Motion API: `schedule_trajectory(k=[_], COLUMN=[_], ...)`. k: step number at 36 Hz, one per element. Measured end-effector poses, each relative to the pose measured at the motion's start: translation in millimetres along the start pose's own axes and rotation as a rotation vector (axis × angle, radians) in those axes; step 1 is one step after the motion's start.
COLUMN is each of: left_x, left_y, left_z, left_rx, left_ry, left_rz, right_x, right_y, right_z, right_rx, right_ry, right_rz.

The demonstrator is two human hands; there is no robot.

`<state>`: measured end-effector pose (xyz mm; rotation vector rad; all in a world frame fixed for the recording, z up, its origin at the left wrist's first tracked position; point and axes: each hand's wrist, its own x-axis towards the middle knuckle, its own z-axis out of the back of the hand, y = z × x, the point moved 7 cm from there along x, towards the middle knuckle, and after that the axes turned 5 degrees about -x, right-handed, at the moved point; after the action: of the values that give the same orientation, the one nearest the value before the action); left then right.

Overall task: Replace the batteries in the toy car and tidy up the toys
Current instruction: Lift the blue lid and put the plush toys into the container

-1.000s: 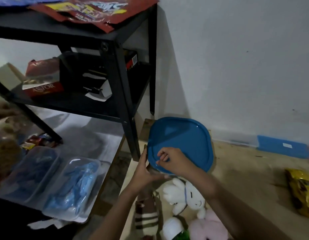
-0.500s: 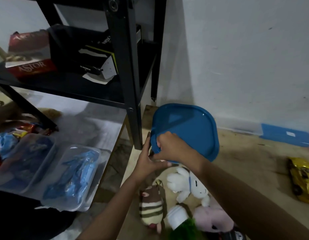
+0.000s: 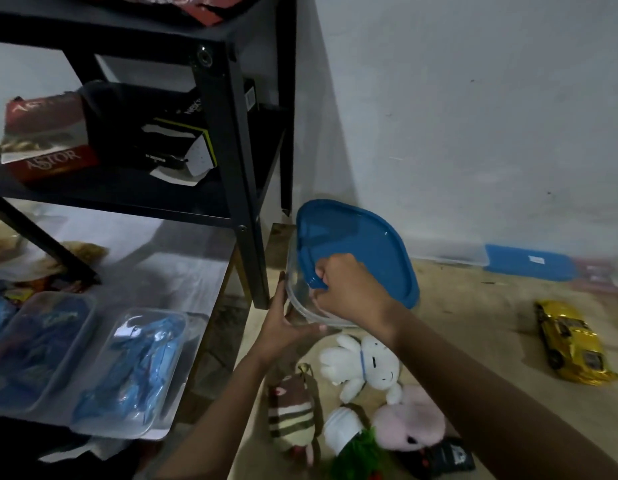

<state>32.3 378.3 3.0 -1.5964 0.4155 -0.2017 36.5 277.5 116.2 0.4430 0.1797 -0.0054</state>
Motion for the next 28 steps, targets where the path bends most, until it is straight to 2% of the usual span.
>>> schedule_trajectory(k=[11,16,20,28], left_x=[2.3,4.1,3.7,2.5], left_y=[11.1,16.4,16.1,19.2], left_z=[-1.7,-2.8,-5.4,-1.9], left_rx=[-0.026,0.02,-0.007,0.052], left_ry=[-0.047,-0.044,-0.056,-0.089], left_rz=[0.049,0.014,0.011,0.017], right_x=[-59.2,-107.5,-130.0,-146.7], right_y=[-71.2,-134.5,-188.5,-225.5], right_z=[45.3,35.5,8.6,-34.4], right_rx=[0.063,0.048,0.013,-0.034], right_ry=[-0.143,-0.357,-0.322,-0.183], right_rz=[-0.16,-0.234,-0.393,-0.483])
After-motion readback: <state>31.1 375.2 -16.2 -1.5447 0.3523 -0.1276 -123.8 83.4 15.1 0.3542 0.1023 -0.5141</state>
